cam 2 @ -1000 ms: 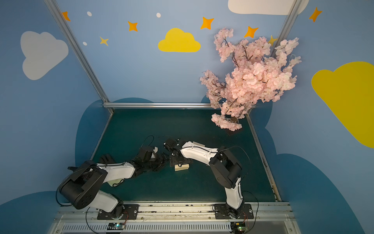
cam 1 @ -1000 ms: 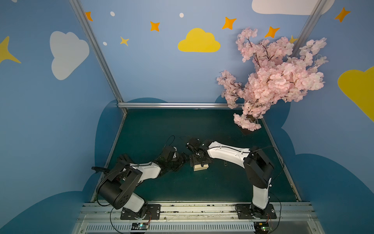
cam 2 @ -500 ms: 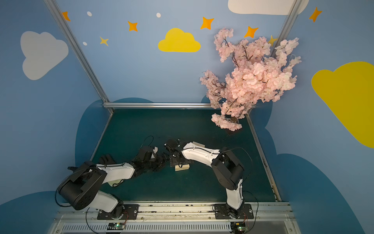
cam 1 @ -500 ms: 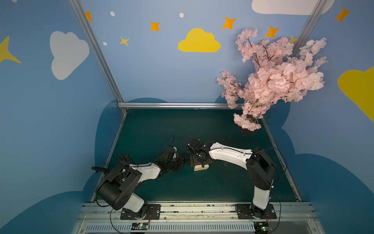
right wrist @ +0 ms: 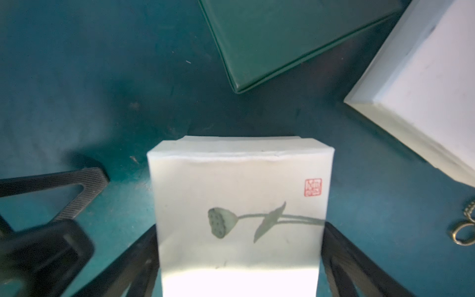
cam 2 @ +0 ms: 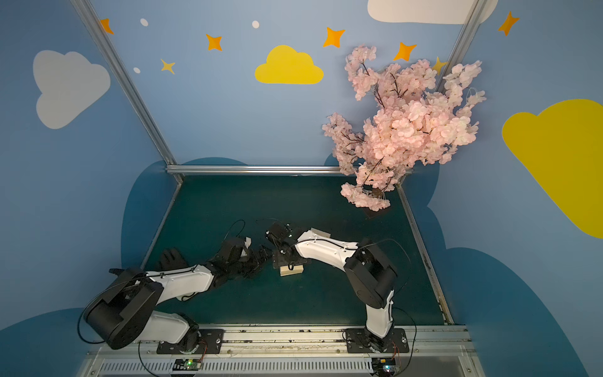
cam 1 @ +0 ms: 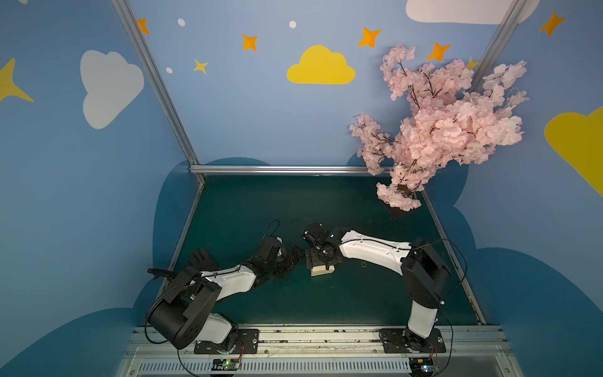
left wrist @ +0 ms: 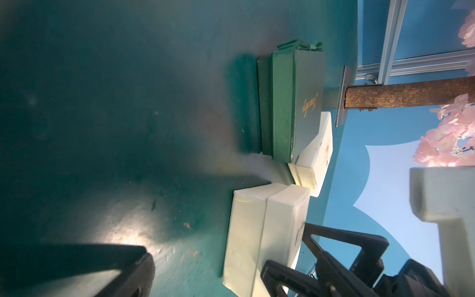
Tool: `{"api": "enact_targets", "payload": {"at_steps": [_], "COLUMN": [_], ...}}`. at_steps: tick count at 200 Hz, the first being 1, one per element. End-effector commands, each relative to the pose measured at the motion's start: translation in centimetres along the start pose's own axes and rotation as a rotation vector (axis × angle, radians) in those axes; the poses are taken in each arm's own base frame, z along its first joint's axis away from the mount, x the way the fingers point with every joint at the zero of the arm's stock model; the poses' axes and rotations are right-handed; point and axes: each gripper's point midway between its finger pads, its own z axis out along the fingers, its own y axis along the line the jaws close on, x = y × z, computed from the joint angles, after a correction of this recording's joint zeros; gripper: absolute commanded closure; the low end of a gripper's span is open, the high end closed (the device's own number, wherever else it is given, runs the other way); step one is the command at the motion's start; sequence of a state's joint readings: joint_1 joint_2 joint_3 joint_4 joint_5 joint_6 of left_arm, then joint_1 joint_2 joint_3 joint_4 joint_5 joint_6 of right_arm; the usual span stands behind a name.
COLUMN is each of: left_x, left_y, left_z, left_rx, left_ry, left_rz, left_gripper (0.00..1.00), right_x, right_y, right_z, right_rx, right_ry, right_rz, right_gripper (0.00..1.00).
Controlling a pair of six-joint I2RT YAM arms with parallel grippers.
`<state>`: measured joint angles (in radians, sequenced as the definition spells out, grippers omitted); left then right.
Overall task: Take the rings out of the lift-off lid box
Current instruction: Close the lid on the jewelry box.
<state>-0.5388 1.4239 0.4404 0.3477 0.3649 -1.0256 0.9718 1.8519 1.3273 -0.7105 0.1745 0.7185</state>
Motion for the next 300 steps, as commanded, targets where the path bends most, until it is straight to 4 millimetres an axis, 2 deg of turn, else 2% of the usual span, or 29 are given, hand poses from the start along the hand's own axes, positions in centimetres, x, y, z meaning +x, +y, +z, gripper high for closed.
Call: {"api": "enact_targets", "payload": {"at_steps": [1, 90, 119, 143, 194, 217, 259, 274, 300], "left_x": [2.8, 2.2, 2.2, 2.1, 2.2, 2.2, 2.1, 2.1, 2.2], "left_y": [8.9, 8.8, 8.4, 7.6, 6.1, 5.6, 4.1, 3.7, 3.2], "left_z": [-0.9, -1.5, -1.4, -1.2, -0.3, 0.1, 0.7, 0.9, 1.5], "left_rx": [-0.309, -0.311, -0.299, -0.266, -0.247, -0.243, -0.23, -0.231, -0.228], "left_ry": [0.069, 0.047, 0.05, 0.052, 0.065, 0.066, 0.063, 0.063, 0.074], "left_rz": [-0.08, -0.09, -0.095, -0.1, -0.089, -0.081, -0.054, -0.046, -0.036], "left_gripper": [0.0, 0.0, 0.0, 0.05, 0.17, 0.18, 0.19, 0.2, 0.2], "right_x": [-0.5, -0.4, -0.6, -0.6, -0.3, -0.3, -0.2, 0.0, 0.3], "right_y": [0.4, -1.0, -1.0, -0.9, -1.6, -2.5, -2.1, -2.2, -2.5], "right_z": [-1.4, -2.5, -3.1, -3.3, -2.7, -2.4, -2.0, -1.5, -0.8], "right_rx": [-0.031, -0.01, -0.07, -0.15, -0.375, -0.4, -0.468, -0.467, -0.452], "right_ry": [-0.046, -0.089, -0.108, -0.116, -0.115, -0.13, -0.123, -0.114, -0.102], "right_rz": [0.004, 0.038, 0.062, 0.084, 0.208, 0.234, 0.227, 0.233, 0.234], "right_gripper": [0.05, 0.05, 0.06, 0.06, 0.08, 0.08, 0.11, 0.16, 0.16]}}
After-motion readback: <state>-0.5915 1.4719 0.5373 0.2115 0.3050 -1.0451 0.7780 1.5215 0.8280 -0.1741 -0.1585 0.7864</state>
